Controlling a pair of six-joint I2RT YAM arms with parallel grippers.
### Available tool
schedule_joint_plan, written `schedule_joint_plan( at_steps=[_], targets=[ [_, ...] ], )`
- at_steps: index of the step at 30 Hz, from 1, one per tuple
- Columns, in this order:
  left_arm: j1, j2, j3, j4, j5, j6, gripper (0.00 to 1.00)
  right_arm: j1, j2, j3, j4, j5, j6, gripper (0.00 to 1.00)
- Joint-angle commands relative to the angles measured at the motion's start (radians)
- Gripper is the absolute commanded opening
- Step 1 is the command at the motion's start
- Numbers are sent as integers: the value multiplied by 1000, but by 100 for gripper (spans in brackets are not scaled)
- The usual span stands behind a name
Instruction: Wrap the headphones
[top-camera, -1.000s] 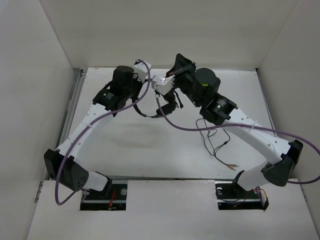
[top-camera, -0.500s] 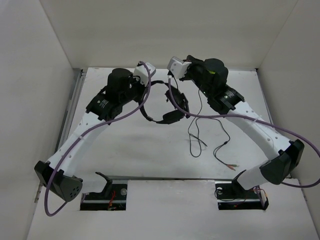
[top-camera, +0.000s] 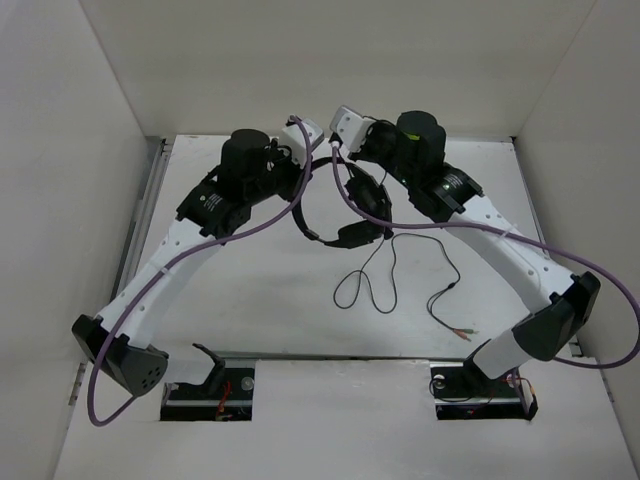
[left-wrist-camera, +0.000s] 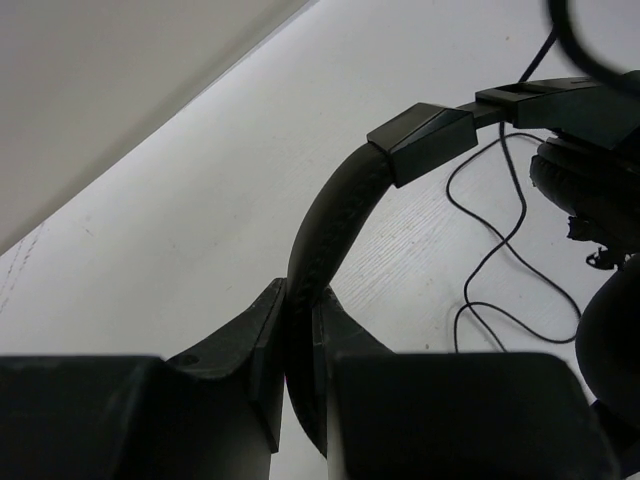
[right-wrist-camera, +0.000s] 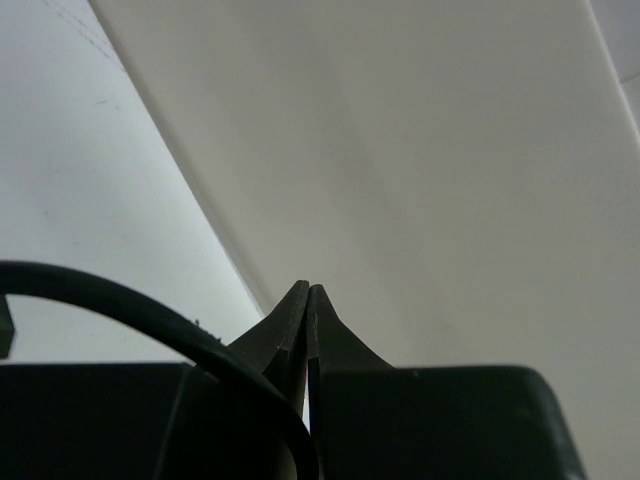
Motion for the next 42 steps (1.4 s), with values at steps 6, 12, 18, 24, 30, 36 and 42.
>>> schedule_joint_plan(
  at_steps=[6, 12, 18, 24, 30, 36, 42],
  targets=[
    [-52, 30, 123, 40, 33, -5, 0, 25, 35, -6, 2, -21, 41, 4],
    [-52, 24, 145, 32, 33, -9, 0, 16, 39, -16, 5, -22, 44, 4],
    [-45, 7, 163, 20, 41, -14, 0, -20, 39, -33, 12, -25, 47, 4],
    [-26, -18, 158, 10, 50, -20, 0, -40, 30, -43, 20, -25, 70, 4],
    [-6, -36, 128, 10, 58, -31, 0, -44, 21, -41, 41, -21, 81, 4],
    [-1, -42, 115, 9, 59, -32, 0, -44, 19, -29, 40, -18, 79, 4],
    [8, -45, 117, 9, 67, -45, 0, -60, 19, -33, 43, -19, 85, 4]
  ],
)
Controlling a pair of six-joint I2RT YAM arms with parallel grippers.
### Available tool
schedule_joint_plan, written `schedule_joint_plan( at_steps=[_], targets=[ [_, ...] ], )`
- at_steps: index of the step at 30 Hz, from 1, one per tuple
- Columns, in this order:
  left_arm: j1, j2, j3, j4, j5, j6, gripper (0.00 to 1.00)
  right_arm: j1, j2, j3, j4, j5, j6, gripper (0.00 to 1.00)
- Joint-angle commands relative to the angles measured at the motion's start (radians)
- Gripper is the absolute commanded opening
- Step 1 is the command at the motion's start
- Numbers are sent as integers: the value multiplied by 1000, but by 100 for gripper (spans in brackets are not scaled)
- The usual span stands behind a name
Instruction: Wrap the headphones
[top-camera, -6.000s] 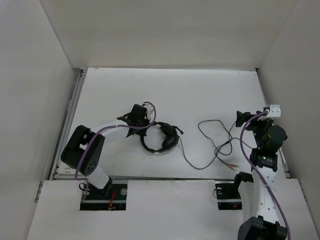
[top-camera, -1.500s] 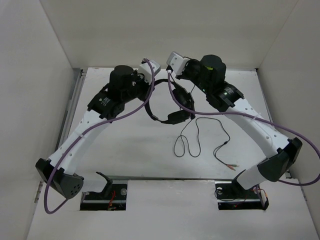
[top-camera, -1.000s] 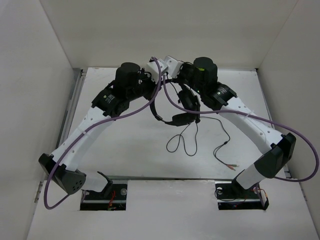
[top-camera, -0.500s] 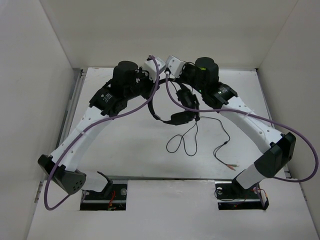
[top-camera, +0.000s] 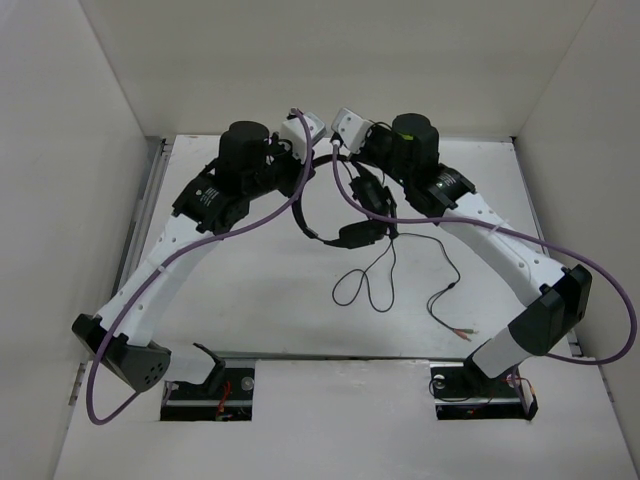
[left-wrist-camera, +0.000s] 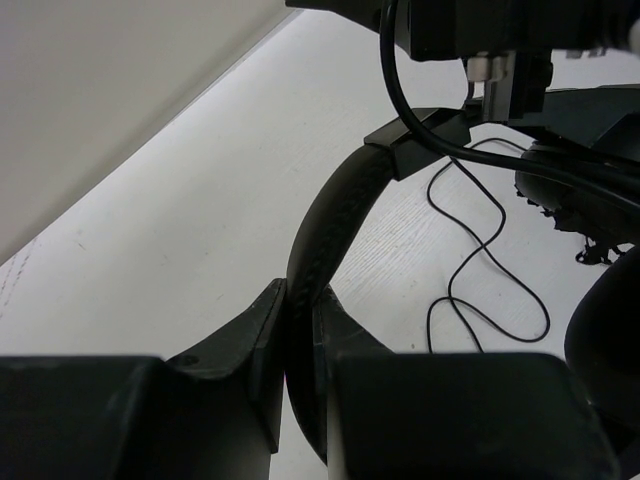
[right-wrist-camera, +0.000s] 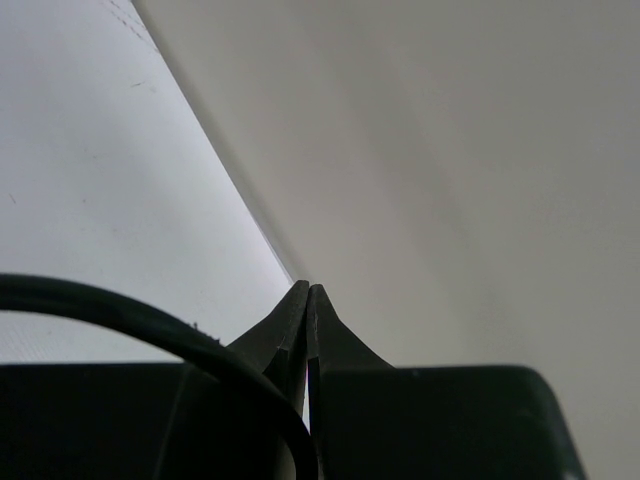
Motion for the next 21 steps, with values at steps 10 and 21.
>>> schedule_joint_plan(
  at_steps=[10, 21],
  targets=[
    [22, -73, 16, 82, 46, -53, 0, -59, -29, 9, 38, 4, 11, 4],
    [24, -65, 18, 77, 61, -63, 0, -66, -25, 18, 41, -6, 26, 5]
  ],
)
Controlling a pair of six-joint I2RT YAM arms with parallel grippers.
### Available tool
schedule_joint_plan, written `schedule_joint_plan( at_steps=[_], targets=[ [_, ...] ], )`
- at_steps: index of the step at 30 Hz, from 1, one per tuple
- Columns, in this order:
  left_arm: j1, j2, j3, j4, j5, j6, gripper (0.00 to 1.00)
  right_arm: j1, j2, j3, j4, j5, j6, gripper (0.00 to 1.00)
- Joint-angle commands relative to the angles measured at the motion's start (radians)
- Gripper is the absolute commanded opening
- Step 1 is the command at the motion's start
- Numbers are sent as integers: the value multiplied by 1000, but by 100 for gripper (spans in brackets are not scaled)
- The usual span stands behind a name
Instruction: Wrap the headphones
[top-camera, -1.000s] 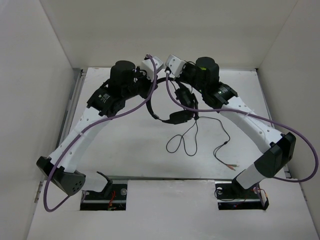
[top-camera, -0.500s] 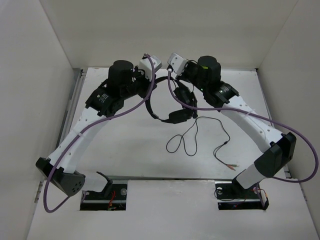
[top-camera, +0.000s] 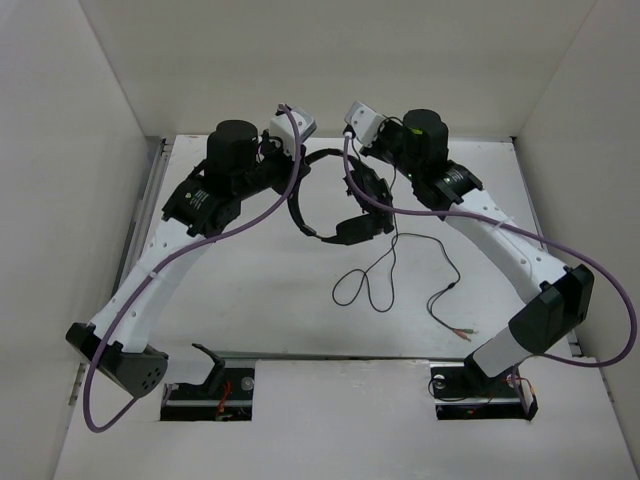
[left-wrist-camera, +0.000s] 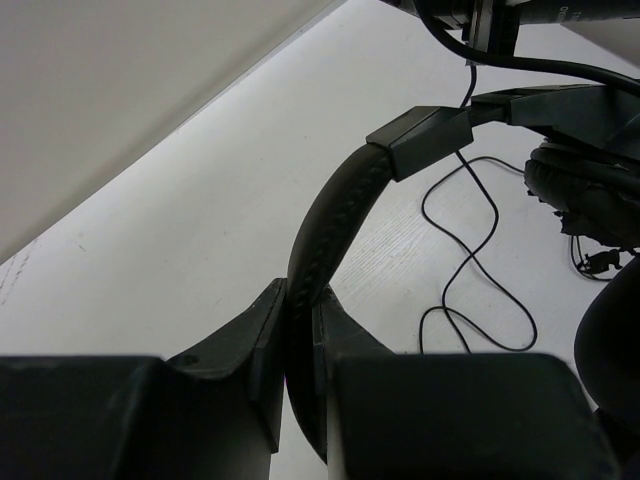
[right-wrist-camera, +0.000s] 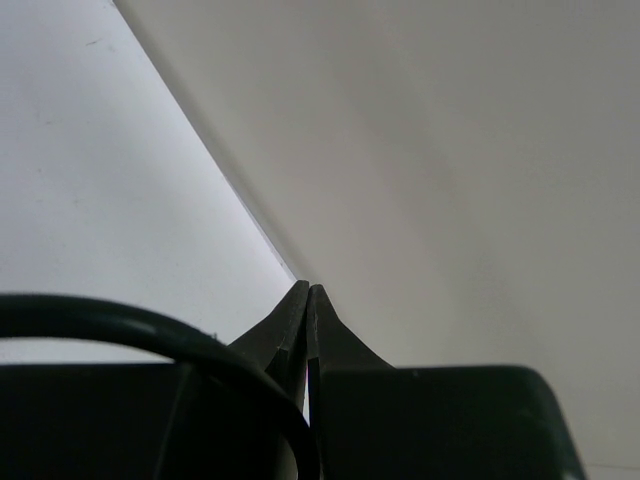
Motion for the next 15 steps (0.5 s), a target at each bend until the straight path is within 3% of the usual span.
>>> schedule_joint_plan(
  at_steps=[1, 15],
  targets=[
    [-2, -32, 9, 72, 34, -29, 0, 4, -20, 43, 41, -6, 11, 5],
    [-18, -19, -55, 75, 47, -37, 0, 38, 8, 85, 39, 3, -9, 5]
  ],
)
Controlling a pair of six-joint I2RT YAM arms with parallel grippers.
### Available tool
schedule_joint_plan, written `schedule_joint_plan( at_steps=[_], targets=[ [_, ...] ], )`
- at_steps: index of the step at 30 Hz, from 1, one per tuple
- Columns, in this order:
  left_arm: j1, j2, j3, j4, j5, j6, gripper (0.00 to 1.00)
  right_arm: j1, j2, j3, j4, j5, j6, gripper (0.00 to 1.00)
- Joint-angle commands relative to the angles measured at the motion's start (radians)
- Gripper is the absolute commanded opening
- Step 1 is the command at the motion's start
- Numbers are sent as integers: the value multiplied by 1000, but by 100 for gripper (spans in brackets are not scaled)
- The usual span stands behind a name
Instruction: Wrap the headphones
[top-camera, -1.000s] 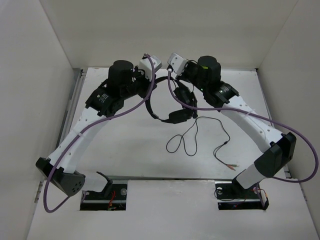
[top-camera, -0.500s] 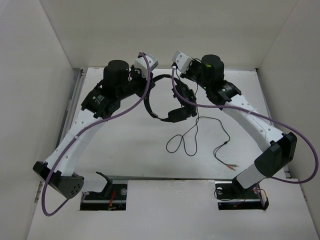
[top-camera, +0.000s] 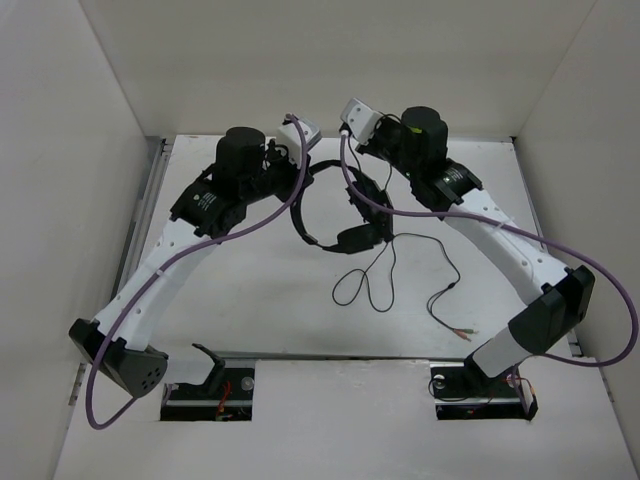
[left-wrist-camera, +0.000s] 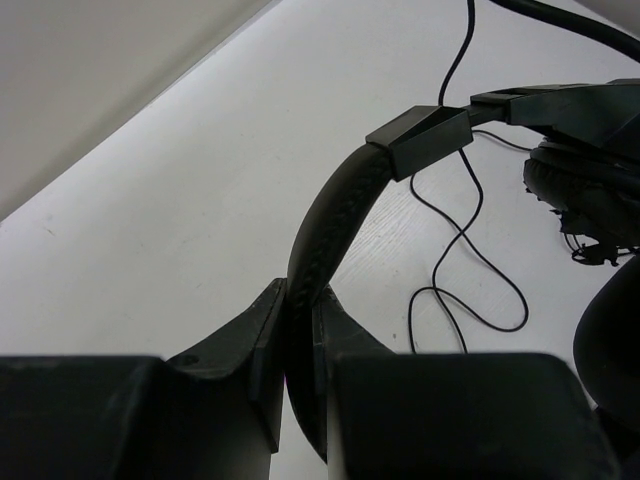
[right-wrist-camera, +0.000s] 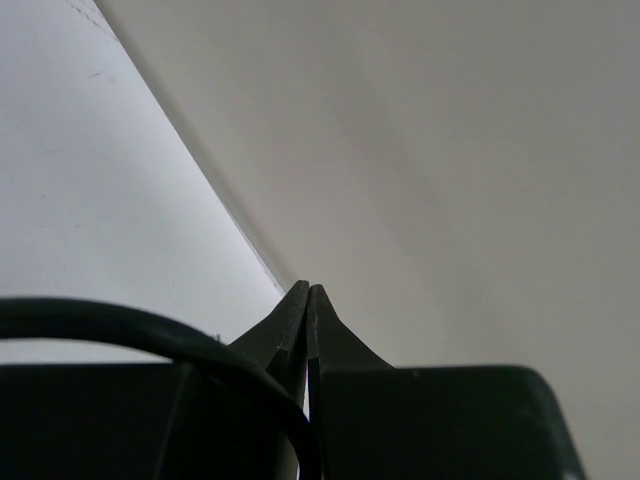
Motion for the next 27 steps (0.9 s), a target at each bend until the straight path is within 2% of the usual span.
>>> schedule_joint_plan(
  at_steps=[1, 18, 22, 27],
  targets=[
    [-9, -18, 8, 70, 32, -29, 0, 13, 9, 46, 38, 2, -1, 5],
    [-38, 8, 92, 65, 41, -36, 0, 25, 53, 26, 37, -19, 34, 6],
    [-29, -1, 129, 56, 59, -57, 0, 4, 44, 19, 22, -70, 119, 8],
    [-8, -7, 161, 53, 102, -108, 0, -42, 38, 87, -75, -243, 312, 11]
  ],
)
